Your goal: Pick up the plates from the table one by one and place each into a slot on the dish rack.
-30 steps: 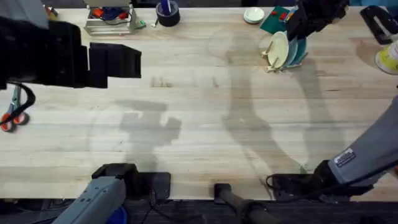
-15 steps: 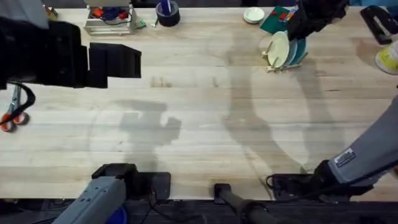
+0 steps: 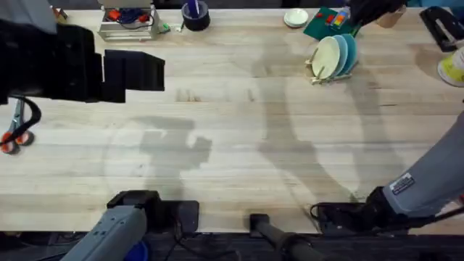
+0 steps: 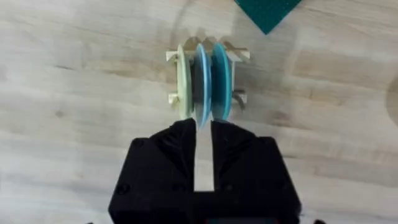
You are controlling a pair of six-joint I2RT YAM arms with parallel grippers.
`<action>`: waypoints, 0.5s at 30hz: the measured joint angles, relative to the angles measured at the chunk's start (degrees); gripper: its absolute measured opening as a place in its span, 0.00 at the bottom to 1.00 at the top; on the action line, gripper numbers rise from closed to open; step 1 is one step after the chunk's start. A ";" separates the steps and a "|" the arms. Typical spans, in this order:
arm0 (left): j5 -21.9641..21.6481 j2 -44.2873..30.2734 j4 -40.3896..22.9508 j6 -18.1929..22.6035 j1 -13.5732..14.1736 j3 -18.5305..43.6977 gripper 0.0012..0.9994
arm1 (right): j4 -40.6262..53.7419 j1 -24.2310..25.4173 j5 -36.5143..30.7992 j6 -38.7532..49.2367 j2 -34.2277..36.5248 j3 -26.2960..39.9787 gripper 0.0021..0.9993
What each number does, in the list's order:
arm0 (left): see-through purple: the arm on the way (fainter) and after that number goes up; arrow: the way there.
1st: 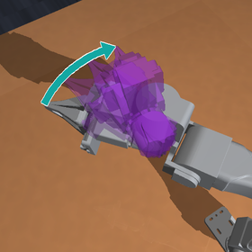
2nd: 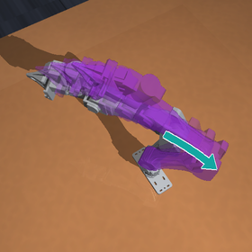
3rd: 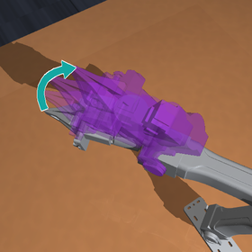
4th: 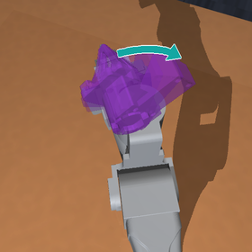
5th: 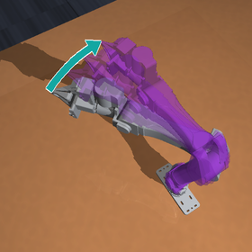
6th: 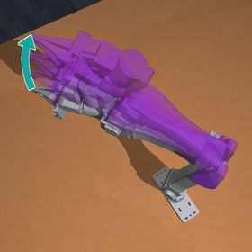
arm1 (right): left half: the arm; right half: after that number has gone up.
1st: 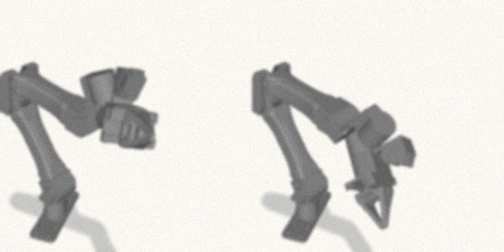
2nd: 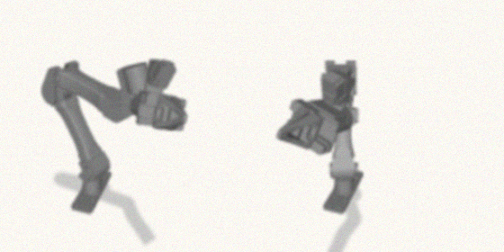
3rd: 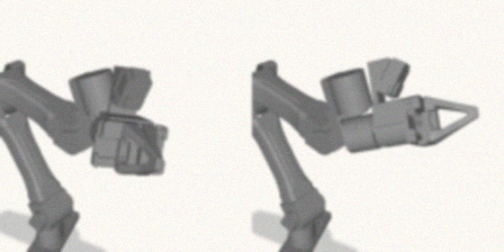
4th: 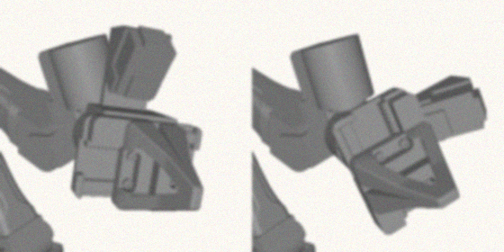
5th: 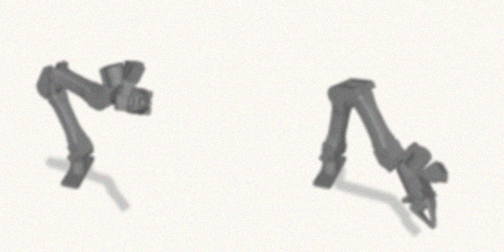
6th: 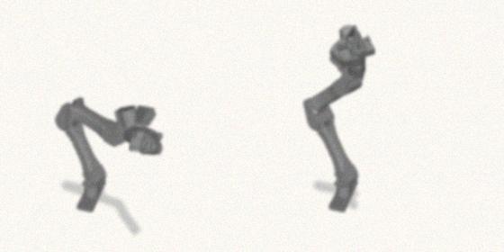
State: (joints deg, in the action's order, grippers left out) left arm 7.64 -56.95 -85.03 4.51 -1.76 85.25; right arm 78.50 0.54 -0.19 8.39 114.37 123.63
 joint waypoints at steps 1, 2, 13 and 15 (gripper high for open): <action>0.00 0.00 0.00 0.00 0.00 0.00 1.00 | 1.23 0.00 0.00 0.04 0.02 1.10 0.17; 0.00 0.00 -0.02 0.00 0.00 0.00 1.00 | 2.63 0.00 0.00 0.08 0.02 2.37 0.18; 0.00 0.00 0.00 0.00 0.00 0.00 1.00 | 9.98 0.00 0.00 0.38 -0.16 9.82 0.50; 0.00 0.00 0.00 0.00 0.00 0.00 1.00 | 10.18 0.00 0.00 0.43 -0.28 9.82 0.78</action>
State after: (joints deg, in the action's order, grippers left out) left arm 7.64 -56.95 -85.03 4.51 -1.76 85.25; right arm 88.68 0.54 -0.19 8.82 114.08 133.45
